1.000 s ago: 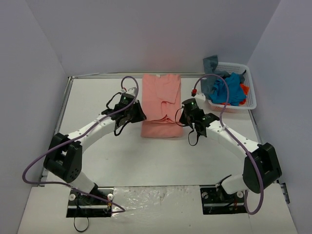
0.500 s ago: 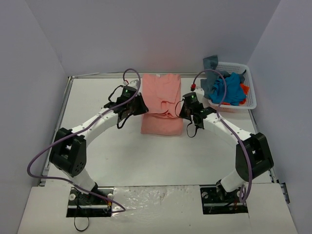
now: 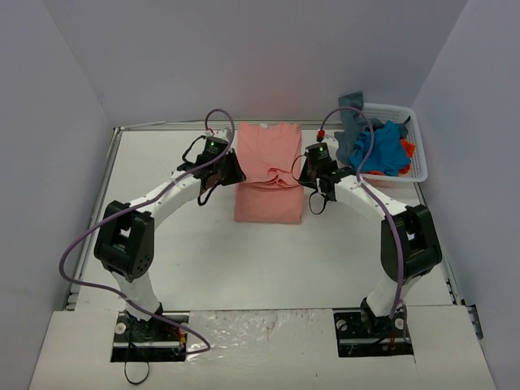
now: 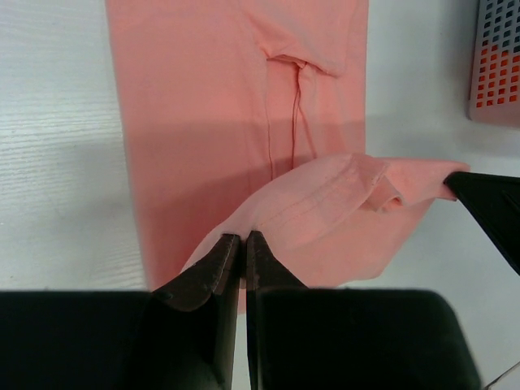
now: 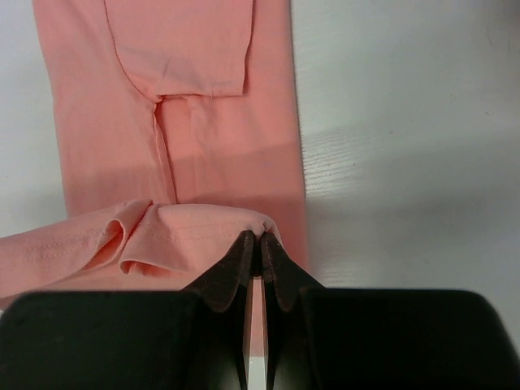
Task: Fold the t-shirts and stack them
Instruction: Fold the folded rectangular tshirt in 1/3 of the way
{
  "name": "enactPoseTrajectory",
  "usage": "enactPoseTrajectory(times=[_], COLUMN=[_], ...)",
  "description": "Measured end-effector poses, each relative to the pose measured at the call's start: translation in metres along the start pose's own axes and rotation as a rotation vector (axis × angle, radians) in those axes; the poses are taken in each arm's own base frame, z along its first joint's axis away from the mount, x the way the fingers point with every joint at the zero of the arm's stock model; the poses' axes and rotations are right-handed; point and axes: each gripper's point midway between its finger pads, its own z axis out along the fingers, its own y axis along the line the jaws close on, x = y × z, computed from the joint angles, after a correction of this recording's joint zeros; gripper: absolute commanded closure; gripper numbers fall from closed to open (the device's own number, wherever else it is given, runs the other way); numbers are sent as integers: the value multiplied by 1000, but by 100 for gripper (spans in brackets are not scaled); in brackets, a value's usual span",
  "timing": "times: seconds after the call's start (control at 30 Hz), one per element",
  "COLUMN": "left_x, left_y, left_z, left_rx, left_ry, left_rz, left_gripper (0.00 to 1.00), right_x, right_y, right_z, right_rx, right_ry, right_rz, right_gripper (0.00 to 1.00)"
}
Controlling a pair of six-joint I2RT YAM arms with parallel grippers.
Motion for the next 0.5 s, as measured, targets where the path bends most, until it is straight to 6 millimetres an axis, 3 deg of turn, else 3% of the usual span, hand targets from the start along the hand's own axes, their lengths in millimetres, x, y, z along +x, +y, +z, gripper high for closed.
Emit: enactPoseTrajectory(times=[0.5], left_x=[-18], left_y=[5], left_z=[21], left_rx=[17], left_ry=[10], left_rz=[-8], left_gripper=[97], right_x=[-12], right_y=[6], right_z=[31], right_rx=[-14], right_ry=[16], right_rz=[-10], right_gripper=[100])
